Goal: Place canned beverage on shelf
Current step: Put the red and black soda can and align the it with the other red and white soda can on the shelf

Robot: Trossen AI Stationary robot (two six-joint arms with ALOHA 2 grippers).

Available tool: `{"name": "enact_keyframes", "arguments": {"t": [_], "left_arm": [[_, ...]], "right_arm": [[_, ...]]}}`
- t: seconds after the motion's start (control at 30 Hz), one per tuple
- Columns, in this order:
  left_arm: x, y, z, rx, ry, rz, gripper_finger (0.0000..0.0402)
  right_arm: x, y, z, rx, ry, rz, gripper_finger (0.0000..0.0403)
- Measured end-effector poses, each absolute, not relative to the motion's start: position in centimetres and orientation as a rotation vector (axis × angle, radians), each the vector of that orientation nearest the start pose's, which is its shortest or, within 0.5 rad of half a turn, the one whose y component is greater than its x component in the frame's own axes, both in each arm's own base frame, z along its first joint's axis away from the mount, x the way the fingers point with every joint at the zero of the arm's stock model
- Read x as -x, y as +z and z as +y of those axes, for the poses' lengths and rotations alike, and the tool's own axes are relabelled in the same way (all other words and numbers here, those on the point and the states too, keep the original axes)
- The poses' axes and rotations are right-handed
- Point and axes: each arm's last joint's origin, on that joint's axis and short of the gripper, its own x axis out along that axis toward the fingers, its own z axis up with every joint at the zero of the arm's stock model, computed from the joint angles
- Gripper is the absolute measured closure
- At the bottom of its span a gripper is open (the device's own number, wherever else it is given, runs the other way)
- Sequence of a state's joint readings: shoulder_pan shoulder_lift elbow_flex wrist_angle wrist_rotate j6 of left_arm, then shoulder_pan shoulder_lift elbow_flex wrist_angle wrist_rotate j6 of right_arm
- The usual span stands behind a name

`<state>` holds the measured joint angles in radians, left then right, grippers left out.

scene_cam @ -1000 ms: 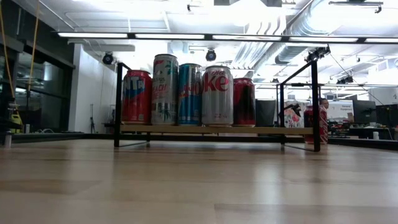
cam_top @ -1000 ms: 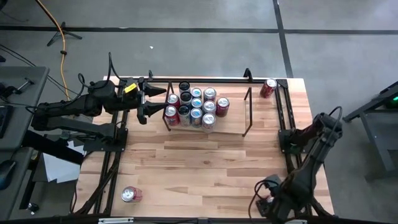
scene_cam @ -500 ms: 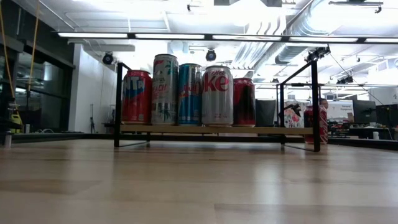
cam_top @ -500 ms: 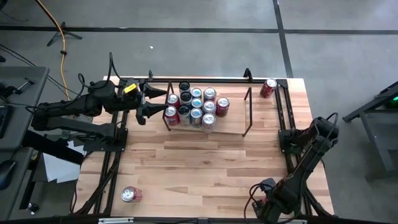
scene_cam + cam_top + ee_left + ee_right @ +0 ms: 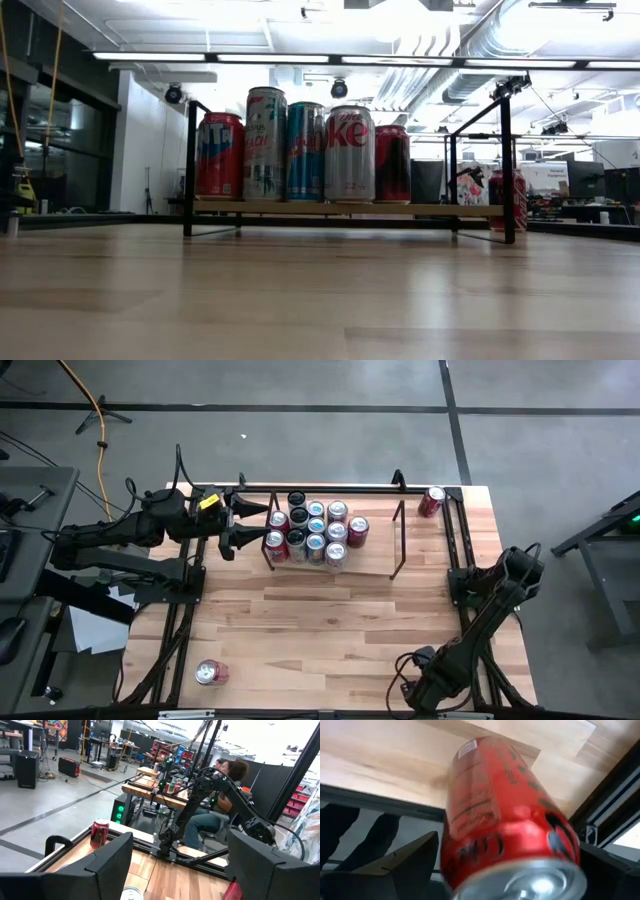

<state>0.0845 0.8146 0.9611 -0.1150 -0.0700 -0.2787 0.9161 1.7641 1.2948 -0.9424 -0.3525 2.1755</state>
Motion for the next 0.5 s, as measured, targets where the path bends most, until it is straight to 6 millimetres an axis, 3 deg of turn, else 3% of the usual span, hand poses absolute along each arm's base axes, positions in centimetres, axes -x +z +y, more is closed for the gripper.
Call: {"name": "enact_keyframes", "arguments": {"t": [0.27,0.5], "left_arm": [[-16.82,39.38,1.63,0.277,0.15,-0.053,0.0126],[-16.82,39.38,1.69,0.277,0.17,-0.056,0.0126]], "right_arm": [[-19.46,20.49,26.56,-1.137,-0.858,1.696,0.0038],[-19.45,20.49,26.58,-1.133,-0.849,1.701,0.0067]]}}
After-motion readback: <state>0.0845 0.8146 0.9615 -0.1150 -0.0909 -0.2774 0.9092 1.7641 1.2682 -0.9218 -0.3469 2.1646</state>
